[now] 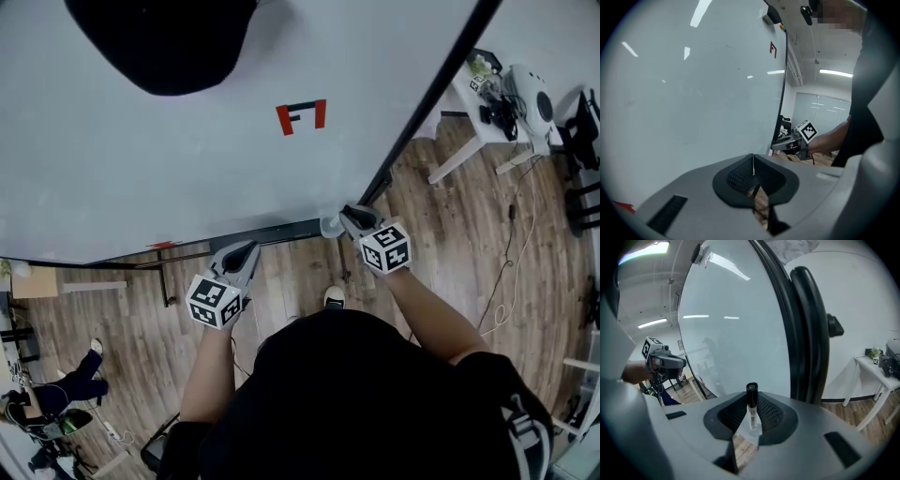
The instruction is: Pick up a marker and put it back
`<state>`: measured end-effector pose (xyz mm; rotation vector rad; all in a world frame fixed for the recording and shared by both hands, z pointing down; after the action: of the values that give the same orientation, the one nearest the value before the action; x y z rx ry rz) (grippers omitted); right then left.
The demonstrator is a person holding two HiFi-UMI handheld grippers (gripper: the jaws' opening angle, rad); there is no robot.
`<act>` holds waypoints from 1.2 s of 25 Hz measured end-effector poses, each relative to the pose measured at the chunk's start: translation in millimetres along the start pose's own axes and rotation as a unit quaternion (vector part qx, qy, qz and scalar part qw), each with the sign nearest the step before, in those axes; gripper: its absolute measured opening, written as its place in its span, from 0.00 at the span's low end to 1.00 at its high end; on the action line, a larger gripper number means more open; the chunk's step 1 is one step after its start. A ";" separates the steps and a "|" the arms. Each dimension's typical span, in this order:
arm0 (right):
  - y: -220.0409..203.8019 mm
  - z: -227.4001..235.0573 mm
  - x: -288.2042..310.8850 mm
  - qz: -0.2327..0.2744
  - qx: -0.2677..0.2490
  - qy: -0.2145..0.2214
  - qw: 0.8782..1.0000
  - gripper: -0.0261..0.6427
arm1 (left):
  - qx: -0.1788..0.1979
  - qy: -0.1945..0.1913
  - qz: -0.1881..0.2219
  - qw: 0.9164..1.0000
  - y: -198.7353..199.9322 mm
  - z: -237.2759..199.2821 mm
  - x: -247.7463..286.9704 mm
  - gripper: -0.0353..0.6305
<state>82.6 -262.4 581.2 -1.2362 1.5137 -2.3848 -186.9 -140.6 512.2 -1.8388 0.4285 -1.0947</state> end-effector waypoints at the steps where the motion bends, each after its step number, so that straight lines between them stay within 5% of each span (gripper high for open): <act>1: -2.6 1.2 3.4 -0.003 -0.001 0.002 1.000 0.13 | -0.001 0.001 0.000 1.000 0.0 -0.1 0.9 0.07; 30: -38.5 3.5 42.2 -0.025 -0.021 0.004 0.999 0.13 | -0.009 -0.017 -0.010 1.000 -7.5 -3.7 9.0 0.07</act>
<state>69.8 -263.6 637.0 -1.2906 1.5621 -2.4034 -186.3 -144.8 523.8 -1.8794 0.4021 -1.0753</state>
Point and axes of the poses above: the fingertips, and each gripper's own axes: x forward along the fingers, z to its right, y out of its top, the point moved 7 cm from there along -x, backward along the fingers, and after that the axes turned 8 degrees about -z, right-handed, at the moved point
